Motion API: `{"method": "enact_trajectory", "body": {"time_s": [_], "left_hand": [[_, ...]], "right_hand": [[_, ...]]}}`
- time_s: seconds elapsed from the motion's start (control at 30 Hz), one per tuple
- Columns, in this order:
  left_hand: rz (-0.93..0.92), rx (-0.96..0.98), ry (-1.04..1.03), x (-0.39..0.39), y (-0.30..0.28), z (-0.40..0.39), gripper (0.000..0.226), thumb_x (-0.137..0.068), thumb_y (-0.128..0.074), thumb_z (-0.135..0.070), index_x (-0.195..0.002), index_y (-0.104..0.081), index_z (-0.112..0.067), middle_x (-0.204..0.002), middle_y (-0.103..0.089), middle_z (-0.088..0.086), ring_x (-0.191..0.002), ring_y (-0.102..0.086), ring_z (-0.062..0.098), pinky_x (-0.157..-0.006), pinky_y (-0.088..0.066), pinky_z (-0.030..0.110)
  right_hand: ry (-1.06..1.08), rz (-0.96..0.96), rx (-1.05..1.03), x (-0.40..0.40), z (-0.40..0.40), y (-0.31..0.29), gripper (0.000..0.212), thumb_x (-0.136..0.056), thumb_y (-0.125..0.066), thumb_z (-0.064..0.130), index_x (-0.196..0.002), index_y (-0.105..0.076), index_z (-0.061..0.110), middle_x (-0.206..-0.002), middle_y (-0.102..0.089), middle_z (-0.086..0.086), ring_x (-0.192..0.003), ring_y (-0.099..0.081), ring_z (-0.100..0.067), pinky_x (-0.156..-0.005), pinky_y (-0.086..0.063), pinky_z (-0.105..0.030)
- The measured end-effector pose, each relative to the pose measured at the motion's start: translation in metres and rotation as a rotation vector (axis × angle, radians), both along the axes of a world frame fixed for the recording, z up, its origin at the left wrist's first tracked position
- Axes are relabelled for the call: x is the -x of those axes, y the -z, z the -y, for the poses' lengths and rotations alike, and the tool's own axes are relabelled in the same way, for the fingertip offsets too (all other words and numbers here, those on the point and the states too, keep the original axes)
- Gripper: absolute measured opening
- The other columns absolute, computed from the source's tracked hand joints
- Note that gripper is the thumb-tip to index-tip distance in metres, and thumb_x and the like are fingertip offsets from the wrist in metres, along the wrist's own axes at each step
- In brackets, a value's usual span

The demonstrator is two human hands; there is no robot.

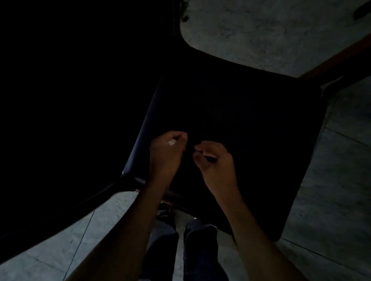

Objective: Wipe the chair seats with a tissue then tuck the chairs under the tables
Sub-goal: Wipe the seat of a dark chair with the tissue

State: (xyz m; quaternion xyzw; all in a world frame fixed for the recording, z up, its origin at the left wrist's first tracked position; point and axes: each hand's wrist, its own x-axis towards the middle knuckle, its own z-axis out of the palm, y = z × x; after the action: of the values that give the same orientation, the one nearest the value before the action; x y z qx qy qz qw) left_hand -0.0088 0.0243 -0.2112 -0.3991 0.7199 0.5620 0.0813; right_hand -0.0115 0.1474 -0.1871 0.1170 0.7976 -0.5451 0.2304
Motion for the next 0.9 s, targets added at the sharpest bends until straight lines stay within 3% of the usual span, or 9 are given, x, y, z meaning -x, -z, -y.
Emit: {"method": "enact_trajectory", "body": {"time_s": [0.13,0.2,0.33,0.47,0.6,0.73,0.9], "left_hand": [[-0.036,0.18,0.208,-0.002,-0.016,0.003,0.013,-0.09,-0.062,-0.015,-0.096,-0.073,-0.018,-0.089,-0.069,-0.006,-0.085,-0.065,0.011,-0.074,-0.046,0.015],[-0.072,0.243,0.273,0.0,-0.035,0.004,0.016,-0.09,-0.062,-0.015,-0.102,-0.072,-0.012,-0.093,-0.069,-0.005,-0.09,-0.066,0.013,-0.075,-0.043,0.011],[-0.138,0.382,0.388,0.013,-0.095,0.006,0.028,-0.091,-0.063,-0.022,-0.117,-0.067,-0.012,-0.112,-0.07,0.008,-0.103,-0.065,0.022,-0.085,-0.045,0.023],[-0.252,0.428,0.431,0.028,-0.188,0.008,0.045,-0.092,-0.062,-0.027,-0.135,-0.054,-0.018,-0.125,-0.063,0.009,-0.112,-0.06,0.023,-0.095,-0.048,0.032],[-0.358,0.607,0.437,0.039,-0.288,0.015,0.047,-0.093,-0.061,-0.034,-0.136,-0.047,-0.023,-0.119,-0.062,0.004,-0.109,-0.059,0.022,-0.087,-0.052,0.038],[-0.449,0.795,0.463,0.045,-0.376,0.033,0.052,-0.093,-0.06,-0.038,-0.14,-0.042,-0.023,-0.113,-0.058,0.0,-0.106,-0.057,0.02,-0.083,-0.052,0.035],[-0.546,0.865,0.456,0.046,-0.454,0.068,0.052,-0.093,-0.057,-0.039,-0.139,-0.043,-0.02,-0.109,-0.057,0.005,-0.107,-0.055,0.025,-0.083,-0.051,0.039]], "right_hand": [[0.015,-0.086,-0.187,0.007,-0.013,-0.017,0.021,-0.085,-0.07,0.014,-0.106,-0.066,0.015,-0.119,-0.056,0.0,-0.11,-0.057,-0.018,-0.097,-0.047,-0.031],[-0.029,-0.154,-0.278,0.014,-0.018,-0.032,0.032,-0.084,-0.07,0.021,-0.115,-0.063,0.016,-0.125,-0.055,-0.003,-0.115,-0.054,-0.021,-0.1,-0.046,-0.037],[-0.087,-0.243,-0.379,0.03,-0.025,-0.089,0.047,-0.083,-0.068,0.031,-0.126,-0.056,0.018,-0.133,-0.051,-0.005,-0.122,-0.051,-0.026,-0.103,-0.043,-0.045],[-0.182,-0.325,-0.44,0.047,-0.025,-0.174,0.058,-0.084,-0.065,0.037,-0.136,-0.049,0.019,-0.141,-0.047,-0.008,-0.127,-0.047,-0.031,-0.103,-0.041,-0.049],[-0.19,-0.458,-0.496,0.063,-0.018,-0.271,0.064,-0.083,-0.068,0.038,-0.139,-0.044,0.018,-0.142,-0.045,-0.007,-0.131,-0.043,-0.031,-0.102,-0.041,-0.05],[-0.232,-0.608,-0.513,0.078,-0.009,-0.355,0.068,-0.083,-0.068,0.037,-0.143,-0.042,0.015,-0.148,-0.041,-0.01,-0.134,-0.04,-0.032,-0.105,-0.038,-0.051],[-0.263,-0.776,-0.584,0.087,0.019,-0.433,0.068,-0.083,-0.062,0.045,-0.142,-0.043,0.017,-0.149,-0.04,-0.011,-0.135,-0.039,-0.032,-0.104,-0.039,-0.052]]}}
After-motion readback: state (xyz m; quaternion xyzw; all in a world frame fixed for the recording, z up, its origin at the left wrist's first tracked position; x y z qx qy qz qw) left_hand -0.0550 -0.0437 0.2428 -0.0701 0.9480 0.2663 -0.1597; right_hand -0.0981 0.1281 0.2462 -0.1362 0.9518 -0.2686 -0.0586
